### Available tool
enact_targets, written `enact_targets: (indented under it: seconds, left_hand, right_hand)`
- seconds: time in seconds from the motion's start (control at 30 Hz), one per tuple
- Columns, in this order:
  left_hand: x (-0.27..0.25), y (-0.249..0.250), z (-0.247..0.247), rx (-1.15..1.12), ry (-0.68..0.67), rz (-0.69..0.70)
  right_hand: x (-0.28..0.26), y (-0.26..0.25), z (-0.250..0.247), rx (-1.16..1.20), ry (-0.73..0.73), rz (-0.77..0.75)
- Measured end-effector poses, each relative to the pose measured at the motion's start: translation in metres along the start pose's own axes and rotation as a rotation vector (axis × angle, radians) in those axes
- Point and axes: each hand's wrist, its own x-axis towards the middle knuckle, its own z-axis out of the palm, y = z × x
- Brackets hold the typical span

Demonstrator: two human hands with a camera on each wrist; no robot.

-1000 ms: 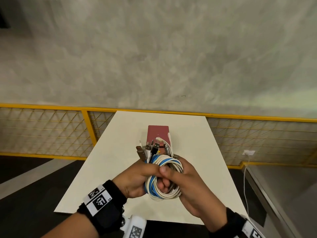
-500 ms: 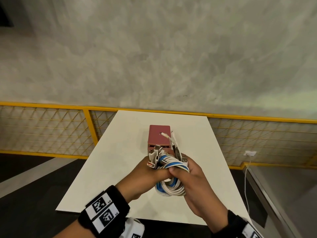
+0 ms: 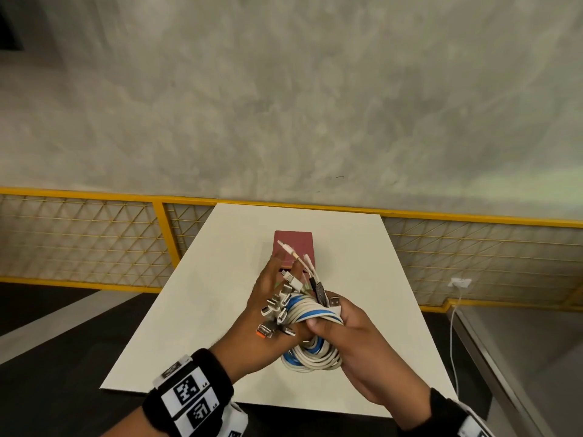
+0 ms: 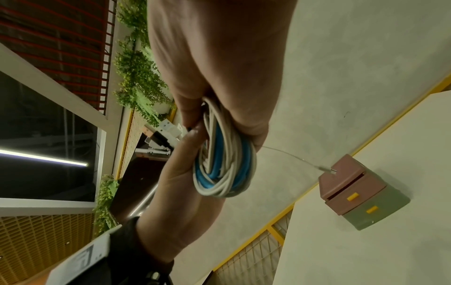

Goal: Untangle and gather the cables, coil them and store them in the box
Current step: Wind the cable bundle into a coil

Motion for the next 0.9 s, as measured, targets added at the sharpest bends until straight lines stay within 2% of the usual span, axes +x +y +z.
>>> enact_targets:
  seconds: [0.17,0.23,0.27,0.33,0.57,0.67,0.77,0.9]
  left_hand:
    - [0.009,0.015,-0.008,0.357,-0.139,0.140]
    - [0.014,0.020,-0.006,0.344,-0.095,0.212]
    - [0.015,0.022,-0.004,0.251,-0.075,0.223]
    - [0.015,0.025,0.002,0.056,-0.043,0.183]
    - [0.016,0.023,0.020,-0.194,0.147,0.007]
    - [0.016,0.027,0.025,-0.300,0.108,-0.048]
    - [0.015,0.028,0.028,-0.439,0.087,-0.171]
    - [0.013,0.021,0.028,-0.556,0.079,-0.321]
  right_hand:
    - [0.001,-0.011,-0.006,-0.074,-0.052,-0.018]
    - [0.003,-0.015,-0.009,-0.127,-0.039,-0.042]
    - [0.004,-0.016,-0.010,-0.147,-0.023,-0.059]
    - [0.008,-0.017,-0.010,-0.167,0.012,-0.094]
    - [0.014,-0.017,-0.005,-0.147,0.106,-0.110]
    - [0.017,-0.023,-0.008,-0.121,0.076,-0.069]
    - [0.017,-0.031,-0.010,-0.099,-0.002,-0.003]
    - [0.022,-0.031,-0.008,-0.201,-0.048,0.060]
